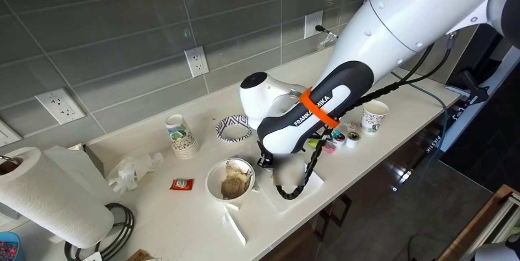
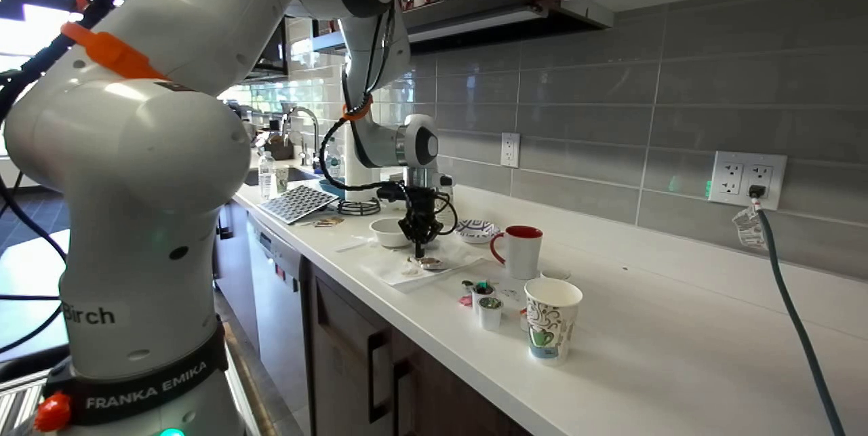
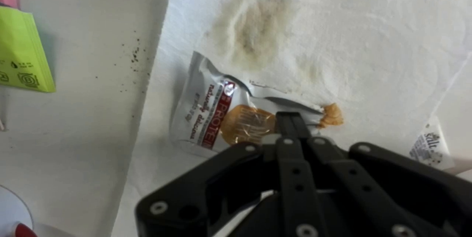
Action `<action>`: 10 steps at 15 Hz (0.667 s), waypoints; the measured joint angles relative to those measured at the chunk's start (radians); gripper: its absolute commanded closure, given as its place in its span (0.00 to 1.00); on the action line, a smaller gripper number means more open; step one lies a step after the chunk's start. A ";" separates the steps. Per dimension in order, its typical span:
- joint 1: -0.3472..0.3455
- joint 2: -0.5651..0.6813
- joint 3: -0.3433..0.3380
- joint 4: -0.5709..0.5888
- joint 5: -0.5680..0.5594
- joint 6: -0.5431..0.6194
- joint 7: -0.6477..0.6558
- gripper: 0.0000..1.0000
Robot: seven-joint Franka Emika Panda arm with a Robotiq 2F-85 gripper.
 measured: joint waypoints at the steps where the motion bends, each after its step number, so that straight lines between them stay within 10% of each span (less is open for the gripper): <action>1: 0.000 0.000 0.000 0.000 0.002 0.000 0.001 1.00; 10: -0.002 0.002 -0.009 -0.017 0.003 0.000 0.019 1.00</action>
